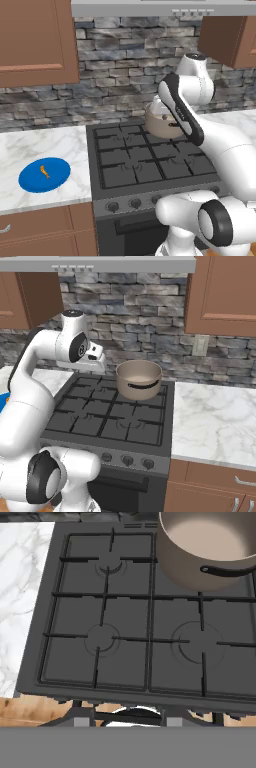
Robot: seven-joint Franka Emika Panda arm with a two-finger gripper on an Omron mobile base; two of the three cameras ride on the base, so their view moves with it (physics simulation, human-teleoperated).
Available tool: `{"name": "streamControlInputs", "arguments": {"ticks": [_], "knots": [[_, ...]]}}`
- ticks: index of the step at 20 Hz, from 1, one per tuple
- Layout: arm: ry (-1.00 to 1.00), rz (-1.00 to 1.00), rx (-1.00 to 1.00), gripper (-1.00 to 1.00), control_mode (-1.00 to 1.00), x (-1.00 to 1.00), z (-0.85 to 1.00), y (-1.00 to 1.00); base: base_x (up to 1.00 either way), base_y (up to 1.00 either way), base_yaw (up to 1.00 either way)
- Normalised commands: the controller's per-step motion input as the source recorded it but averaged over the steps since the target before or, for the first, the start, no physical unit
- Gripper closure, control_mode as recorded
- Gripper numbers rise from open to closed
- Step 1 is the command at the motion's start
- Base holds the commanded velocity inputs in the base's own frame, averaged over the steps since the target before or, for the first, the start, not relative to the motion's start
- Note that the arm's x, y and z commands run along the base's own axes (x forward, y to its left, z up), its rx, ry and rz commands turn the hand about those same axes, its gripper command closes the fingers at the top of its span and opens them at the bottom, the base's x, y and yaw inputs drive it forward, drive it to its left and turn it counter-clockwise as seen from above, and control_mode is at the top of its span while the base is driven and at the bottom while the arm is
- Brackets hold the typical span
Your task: Retrieve the frozen meat and place it in the pot on a burner. Then turn the burner on.
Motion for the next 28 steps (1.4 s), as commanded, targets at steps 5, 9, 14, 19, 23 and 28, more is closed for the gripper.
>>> {"name": "streamControlInputs", "arguments": {"ticks": [5,9,14,19,23,28], "knots": [[0.00,0.00,0.00,-1.00,-1.00,-0.06,0.00,0.08,0.00,0.00,0.00],[0.00,0.00,0.00,-1.00,-1.00,-0.18,0.00,0.24,0.00,0.00,0.00],[0.00,0.00,0.00,-1.00,-1.00,-0.16,0.00,0.40,0.00,0.00,0.00],[0.00,0.00,0.00,-1.00,-1.00,-0.15,0.00,0.52,0.00,0.00,0.00],[0.00,0.00,0.00,-1.00,-1.00,-0.15,0.00,0.54,0.00,0.00,0.00],[0.00,0.00,0.00,-1.00,-1.00,-0.15,-0.06,0.53,0.00,0.00,0.00]]}}
